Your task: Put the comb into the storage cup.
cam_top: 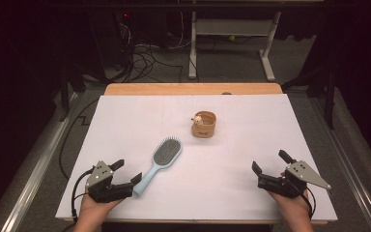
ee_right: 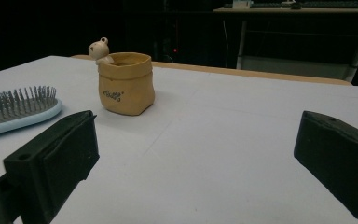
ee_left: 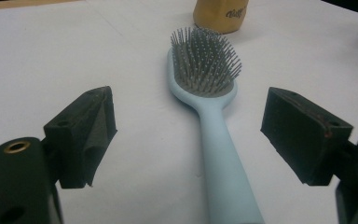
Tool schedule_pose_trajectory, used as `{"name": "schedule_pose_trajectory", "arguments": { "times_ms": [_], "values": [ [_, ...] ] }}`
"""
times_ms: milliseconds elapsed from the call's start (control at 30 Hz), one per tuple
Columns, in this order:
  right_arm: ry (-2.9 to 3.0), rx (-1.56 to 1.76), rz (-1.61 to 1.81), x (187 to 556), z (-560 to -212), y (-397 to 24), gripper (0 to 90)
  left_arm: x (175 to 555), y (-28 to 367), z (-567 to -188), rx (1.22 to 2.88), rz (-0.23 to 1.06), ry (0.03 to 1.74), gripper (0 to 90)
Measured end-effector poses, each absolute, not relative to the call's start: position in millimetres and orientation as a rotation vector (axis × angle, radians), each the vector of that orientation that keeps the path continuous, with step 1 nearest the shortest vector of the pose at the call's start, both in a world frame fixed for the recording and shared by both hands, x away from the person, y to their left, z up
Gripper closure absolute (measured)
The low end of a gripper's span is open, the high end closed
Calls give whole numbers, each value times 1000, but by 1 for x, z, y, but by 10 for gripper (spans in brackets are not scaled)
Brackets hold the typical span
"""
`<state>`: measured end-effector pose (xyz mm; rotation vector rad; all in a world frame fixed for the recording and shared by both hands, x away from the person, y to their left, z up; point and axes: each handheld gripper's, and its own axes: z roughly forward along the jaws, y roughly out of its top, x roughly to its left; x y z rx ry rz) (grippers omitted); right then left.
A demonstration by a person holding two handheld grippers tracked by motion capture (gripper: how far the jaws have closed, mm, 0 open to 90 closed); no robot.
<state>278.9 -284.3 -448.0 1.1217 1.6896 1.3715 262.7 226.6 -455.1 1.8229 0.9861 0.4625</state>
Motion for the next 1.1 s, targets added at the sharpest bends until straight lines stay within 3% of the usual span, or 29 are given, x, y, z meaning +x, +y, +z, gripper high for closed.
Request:
{"name": "schedule_pose_trajectory", "arguments": {
  "times_ms": [333, 400, 533, 1100],
  "values": [
    [1687, 1122, 1373, 279, -448, -284, 4, 265, 226, -451, 1859, 504, 947, 139],
    [1685, 1124, 1374, 279, -448, -285, 4, 266, 225, -453, 1862, 496, 949, 60],
    [1682, 1123, 1375, 279, -447, -285, 4, 269, 222, -456, 1886, 456, 956, 6],
    [1680, 1121, 1378, 279, -447, -285, 4, 285, 211, -447, 1978, 427, 985, 5]
  ]
}}
